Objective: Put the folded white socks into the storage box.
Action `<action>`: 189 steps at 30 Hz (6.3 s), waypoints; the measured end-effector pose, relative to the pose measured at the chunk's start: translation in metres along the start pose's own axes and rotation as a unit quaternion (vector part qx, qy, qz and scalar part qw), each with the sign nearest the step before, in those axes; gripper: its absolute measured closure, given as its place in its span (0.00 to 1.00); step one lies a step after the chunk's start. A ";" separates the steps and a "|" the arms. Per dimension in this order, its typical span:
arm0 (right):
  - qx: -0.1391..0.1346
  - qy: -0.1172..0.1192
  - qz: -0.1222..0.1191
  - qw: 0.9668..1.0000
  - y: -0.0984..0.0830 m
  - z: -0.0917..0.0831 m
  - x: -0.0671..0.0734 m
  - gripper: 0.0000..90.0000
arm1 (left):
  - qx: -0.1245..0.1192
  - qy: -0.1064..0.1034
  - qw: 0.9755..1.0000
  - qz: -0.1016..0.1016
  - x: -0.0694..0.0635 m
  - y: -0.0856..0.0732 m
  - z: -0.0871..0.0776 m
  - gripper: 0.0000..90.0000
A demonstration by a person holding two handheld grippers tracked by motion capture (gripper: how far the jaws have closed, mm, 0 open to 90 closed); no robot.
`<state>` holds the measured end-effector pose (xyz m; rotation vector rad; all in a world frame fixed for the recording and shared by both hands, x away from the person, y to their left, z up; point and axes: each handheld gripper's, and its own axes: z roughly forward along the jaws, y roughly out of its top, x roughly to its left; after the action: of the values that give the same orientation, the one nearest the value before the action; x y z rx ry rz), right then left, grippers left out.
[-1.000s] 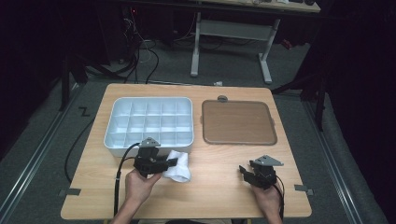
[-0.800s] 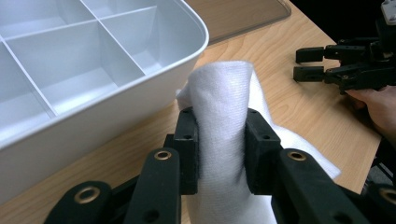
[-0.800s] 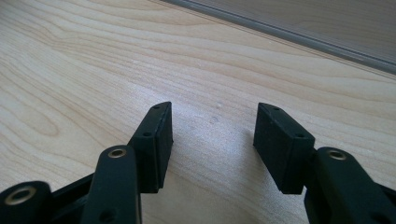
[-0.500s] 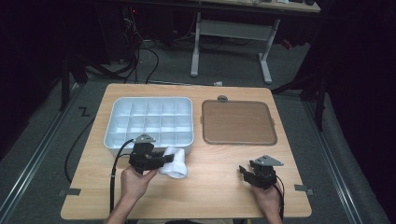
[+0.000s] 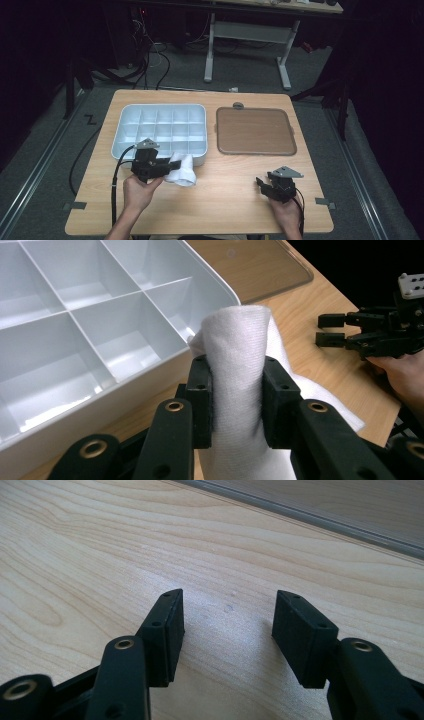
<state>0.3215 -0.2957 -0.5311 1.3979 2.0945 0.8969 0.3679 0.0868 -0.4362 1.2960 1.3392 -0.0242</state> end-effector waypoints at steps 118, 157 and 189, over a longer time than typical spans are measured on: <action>0.000 -0.001 -0.001 1.000 0.000 0.000 0.000 0.52 | 0.054 0.128 0.989 0.058 0.081 0.044 0.058 0.82; 0.000 -0.001 0.001 1.000 0.000 0.000 0.000 0.51 | 0.038 0.151 0.985 0.081 0.074 0.040 0.060 0.67; 0.000 0.000 0.001 1.000 0.000 0.000 0.000 0.51 | -0.008 0.111 0.991 0.077 0.041 0.042 0.034 0.48</action>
<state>0.3215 -0.2953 -0.5312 1.3999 2.0939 0.8959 0.4328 0.1054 -0.4472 1.4158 1.4196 0.2436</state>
